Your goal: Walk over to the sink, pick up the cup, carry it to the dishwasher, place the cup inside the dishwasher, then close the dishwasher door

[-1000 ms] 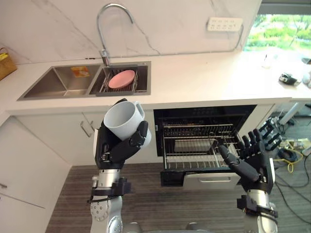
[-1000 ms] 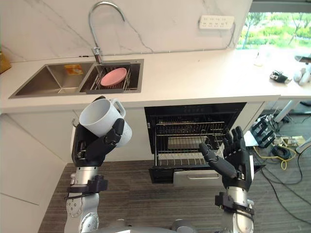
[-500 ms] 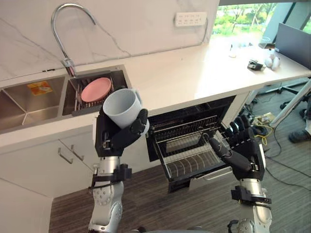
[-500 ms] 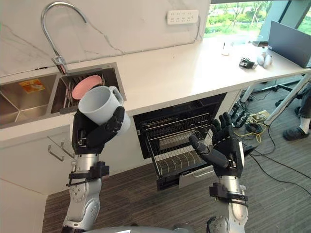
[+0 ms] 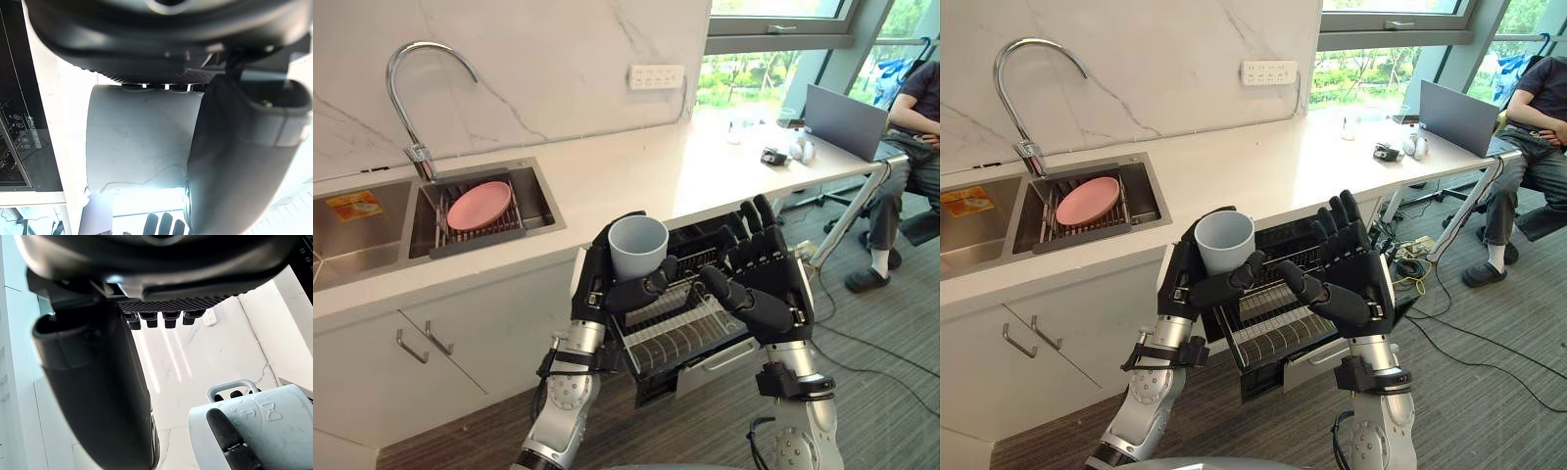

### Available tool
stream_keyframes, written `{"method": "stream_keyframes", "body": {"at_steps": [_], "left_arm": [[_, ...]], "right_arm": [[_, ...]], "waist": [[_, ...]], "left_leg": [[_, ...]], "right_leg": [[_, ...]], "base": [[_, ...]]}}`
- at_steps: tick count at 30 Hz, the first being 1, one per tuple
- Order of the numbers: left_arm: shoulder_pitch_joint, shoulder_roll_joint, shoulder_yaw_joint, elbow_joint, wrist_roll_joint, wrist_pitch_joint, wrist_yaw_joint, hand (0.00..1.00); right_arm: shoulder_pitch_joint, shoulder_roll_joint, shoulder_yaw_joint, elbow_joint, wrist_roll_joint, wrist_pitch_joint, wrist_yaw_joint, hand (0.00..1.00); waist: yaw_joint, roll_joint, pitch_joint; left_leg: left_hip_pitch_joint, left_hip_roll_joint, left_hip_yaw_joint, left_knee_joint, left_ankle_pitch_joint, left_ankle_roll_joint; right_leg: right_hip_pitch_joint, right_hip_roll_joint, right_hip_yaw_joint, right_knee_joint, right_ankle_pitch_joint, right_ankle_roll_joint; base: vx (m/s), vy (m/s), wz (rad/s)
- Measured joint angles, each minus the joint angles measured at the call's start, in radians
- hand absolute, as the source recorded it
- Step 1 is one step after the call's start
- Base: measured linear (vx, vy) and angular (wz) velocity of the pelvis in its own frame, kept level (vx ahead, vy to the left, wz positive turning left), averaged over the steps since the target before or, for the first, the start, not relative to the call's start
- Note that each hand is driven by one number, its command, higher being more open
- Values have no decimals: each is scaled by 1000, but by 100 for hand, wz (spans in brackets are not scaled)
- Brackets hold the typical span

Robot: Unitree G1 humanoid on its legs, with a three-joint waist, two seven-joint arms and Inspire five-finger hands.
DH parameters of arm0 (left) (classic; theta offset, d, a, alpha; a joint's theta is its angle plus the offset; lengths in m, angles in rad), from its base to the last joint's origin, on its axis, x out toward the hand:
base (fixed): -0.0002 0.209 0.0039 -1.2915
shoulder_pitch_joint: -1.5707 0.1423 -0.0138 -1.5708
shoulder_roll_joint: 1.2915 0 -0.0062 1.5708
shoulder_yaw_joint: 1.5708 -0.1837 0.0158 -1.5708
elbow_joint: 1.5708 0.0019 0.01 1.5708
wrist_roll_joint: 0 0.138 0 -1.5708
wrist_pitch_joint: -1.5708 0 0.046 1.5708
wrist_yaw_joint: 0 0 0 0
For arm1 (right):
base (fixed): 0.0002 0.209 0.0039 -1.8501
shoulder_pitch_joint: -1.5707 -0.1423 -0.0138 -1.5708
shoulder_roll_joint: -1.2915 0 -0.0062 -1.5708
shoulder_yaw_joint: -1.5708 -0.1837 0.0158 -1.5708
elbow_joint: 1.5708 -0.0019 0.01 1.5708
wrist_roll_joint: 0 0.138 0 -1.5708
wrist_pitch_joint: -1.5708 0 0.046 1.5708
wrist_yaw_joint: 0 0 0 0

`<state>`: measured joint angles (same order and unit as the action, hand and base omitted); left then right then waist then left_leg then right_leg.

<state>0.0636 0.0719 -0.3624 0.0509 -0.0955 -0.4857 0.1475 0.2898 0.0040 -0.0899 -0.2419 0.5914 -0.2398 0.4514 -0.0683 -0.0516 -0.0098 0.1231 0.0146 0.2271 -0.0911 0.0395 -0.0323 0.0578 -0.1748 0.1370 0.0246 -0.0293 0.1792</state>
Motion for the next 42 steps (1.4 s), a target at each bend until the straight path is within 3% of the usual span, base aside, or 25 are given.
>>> {"method": "stream_keyframes", "body": {"at_steps": [6, 10, 17, 20, 33, 42], "left_arm": [[0, 0, 0, 0, 2, 0, 4, 0], [0, 0, 3, 0, 71, 0, 57, 0], [-4, -1, 12, -4, 397, 7, 245, 0], [-5, 1, 12, -15, 496, 9, 285, 0], [-23, 21, -21, -19, 611, 12, 289, 0], [-23, 26, -43, -19, 628, 12, 280, 0]], "right_arm": [[-2, -1, 7, 5, 1, 0, 0, 100], [-19, -18, 29, 5, 24, 37, 1, 100], [-109, -66, 108, 4, 54, 137, 7, 100], [-128, -76, 138, 4, 46, 165, 1, 100], [-130, -147, 188, 4, -148, 242, -67, 100], [-141, -174, 208, 3, -150, 285, -110, 100]], "waist": [[0, 0, 0], [2, -1, 0], [24, -1, 0], [29, -2, 0], [29, -2, 0], [29, -1, 0]], "left_leg": [[0, 0, 0, 0, 0, 0], [-3, 2, -1, 0, 1, -1], [-12, 13, -25, 5, 10, -9], [-12, 20, -33, 5, 13, -13], [-12, 52, -38, 5, 15, -31], [-13, 55, -40, 5, 14, -34]], "right_leg": [[-1, 0, 0, 0, 1, -1], [-3, 2, -4, -3, 5, -7], [2, 14, -46, -15, 15, -23], [14, 21, -66, -33, 24, -35], [33, 51, -84, -79, 41, -57], [36, 54, -87, -83, 41, -59]], "base": [[0, 0, 0], [0, 0, 1], [-19, -29, 9], [-36, -58, 8], [-19, -44, 0], [-22, -22, 1]]}}
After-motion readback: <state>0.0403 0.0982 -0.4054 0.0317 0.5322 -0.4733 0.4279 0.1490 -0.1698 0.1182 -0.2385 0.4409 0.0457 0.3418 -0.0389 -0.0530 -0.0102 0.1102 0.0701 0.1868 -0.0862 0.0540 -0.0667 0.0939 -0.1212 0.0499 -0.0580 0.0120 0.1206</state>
